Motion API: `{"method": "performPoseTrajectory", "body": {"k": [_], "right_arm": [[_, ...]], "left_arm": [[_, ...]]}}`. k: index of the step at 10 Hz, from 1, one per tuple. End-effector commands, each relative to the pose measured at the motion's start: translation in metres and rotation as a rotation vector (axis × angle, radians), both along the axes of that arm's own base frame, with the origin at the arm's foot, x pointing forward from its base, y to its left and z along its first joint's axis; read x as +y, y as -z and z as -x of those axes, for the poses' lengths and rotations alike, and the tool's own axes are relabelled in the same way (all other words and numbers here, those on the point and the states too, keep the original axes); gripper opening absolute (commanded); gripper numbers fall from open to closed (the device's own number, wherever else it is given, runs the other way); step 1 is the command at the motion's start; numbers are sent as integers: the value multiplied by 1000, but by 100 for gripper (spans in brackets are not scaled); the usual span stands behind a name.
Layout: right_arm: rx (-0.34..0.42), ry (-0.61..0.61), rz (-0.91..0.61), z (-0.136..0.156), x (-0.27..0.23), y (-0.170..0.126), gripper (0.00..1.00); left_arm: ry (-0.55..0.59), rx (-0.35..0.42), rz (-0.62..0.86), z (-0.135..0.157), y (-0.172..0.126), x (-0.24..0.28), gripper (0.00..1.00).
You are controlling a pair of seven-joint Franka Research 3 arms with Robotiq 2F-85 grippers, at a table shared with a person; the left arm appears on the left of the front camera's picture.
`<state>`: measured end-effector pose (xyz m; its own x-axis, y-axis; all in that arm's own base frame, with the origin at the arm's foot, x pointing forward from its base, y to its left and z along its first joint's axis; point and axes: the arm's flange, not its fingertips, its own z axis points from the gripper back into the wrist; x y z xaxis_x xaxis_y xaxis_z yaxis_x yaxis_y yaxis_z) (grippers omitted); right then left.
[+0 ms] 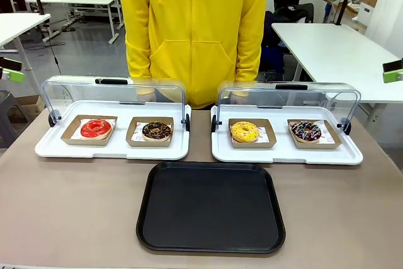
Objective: Move the first donut from the left to the tray.
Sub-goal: Pick up the Paper togo box containing the Donut indicated by the person and place it on the Handle tray.
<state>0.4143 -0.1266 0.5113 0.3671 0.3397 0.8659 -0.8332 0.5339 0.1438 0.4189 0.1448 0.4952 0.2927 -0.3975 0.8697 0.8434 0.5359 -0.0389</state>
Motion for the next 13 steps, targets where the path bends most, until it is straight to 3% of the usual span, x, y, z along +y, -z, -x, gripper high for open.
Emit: {"method": "performPoseTrajectory", "body": {"k": [1,13], "right_arm": [[-27,-11,-12,-2,0,0,100],[-27,-11,-12,-2,0,0,100]], "left_arm": [[9,-20,20,-2,0,-1,100],[9,-20,20,-2,0,-1,100]]}}
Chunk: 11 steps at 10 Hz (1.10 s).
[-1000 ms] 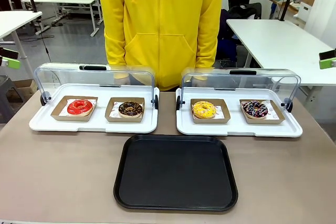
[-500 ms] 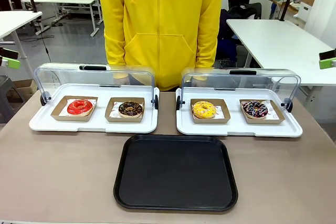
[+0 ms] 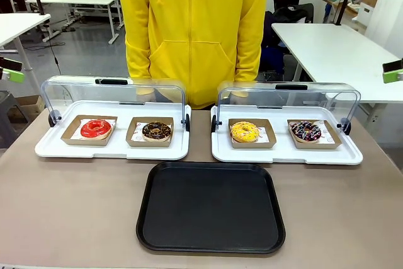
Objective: Move the first donut from the left to the tray.
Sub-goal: Pick up the Paper togo box containing the Donut indicated by the person and place it on the Handle tray.
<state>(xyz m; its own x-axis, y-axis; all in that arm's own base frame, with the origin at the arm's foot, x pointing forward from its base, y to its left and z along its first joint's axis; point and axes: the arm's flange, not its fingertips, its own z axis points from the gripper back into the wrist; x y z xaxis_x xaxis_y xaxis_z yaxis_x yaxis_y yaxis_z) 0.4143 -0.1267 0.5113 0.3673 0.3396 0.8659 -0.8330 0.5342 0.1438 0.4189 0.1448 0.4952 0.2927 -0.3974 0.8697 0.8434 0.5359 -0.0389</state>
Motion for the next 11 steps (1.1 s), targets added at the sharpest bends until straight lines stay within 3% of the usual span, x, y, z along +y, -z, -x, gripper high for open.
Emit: {"method": "performPoseTrajectory", "body": {"k": [1,11], "right_arm": [[-27,-11,-12,-2,0,0,100],[-27,-11,-12,-2,0,0,100]], "left_arm": [[9,-20,20,-2,0,-1,100],[9,-20,20,-2,0,-1,100]]}}
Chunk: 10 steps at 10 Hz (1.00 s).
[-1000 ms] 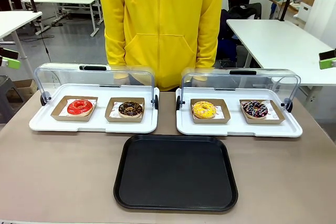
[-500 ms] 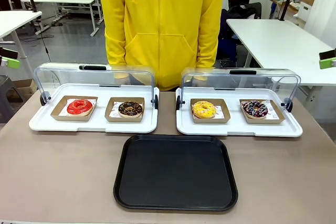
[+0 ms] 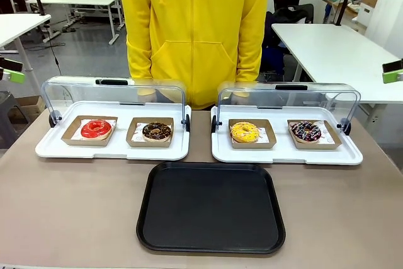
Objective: Move the first donut from the left to the tray.
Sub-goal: Pick up the Paper togo box containing the Donut indicated by the person and place it on the Handle tray.
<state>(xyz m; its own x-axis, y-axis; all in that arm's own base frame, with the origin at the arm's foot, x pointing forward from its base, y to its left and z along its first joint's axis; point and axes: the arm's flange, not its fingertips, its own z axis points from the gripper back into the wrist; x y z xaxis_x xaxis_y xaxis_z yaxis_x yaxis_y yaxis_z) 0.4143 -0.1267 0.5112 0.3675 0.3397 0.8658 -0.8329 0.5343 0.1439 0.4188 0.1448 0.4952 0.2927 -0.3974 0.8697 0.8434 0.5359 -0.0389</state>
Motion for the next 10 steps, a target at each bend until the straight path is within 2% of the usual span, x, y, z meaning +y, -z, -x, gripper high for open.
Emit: {"method": "performPoseTrajectory", "body": {"k": [1,10], "right_arm": [[-27,-11,-12,-2,0,0,100],[-27,-11,-12,-2,0,0,100]], "left_arm": [[9,-20,20,-2,0,-1,100],[9,-20,20,-2,0,-1,100]]}}
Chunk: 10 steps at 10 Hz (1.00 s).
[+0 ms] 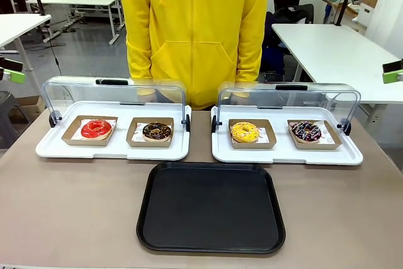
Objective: Move the first donut from the left to the tray.
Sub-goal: Pick up the Paper togo box containing the Donut indicated by the person and place it on the Handle tray.
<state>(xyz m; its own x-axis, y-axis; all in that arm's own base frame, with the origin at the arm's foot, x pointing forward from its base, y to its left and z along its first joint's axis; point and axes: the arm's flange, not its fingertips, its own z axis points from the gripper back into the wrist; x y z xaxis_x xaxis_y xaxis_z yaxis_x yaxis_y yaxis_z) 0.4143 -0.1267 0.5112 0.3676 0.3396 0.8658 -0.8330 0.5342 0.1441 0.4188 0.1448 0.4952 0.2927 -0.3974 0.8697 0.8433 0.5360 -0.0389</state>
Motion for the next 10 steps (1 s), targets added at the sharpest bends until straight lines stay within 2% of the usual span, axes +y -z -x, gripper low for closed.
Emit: {"method": "performPoseTrajectory", "body": {"k": [1,10], "right_arm": [[-27,-11,-12,-2,0,0,100],[-27,-11,-12,-2,0,0,100]], "left_arm": [[9,-20,20,-2,0,-1,100],[9,-20,20,-2,0,-1,100]]}}
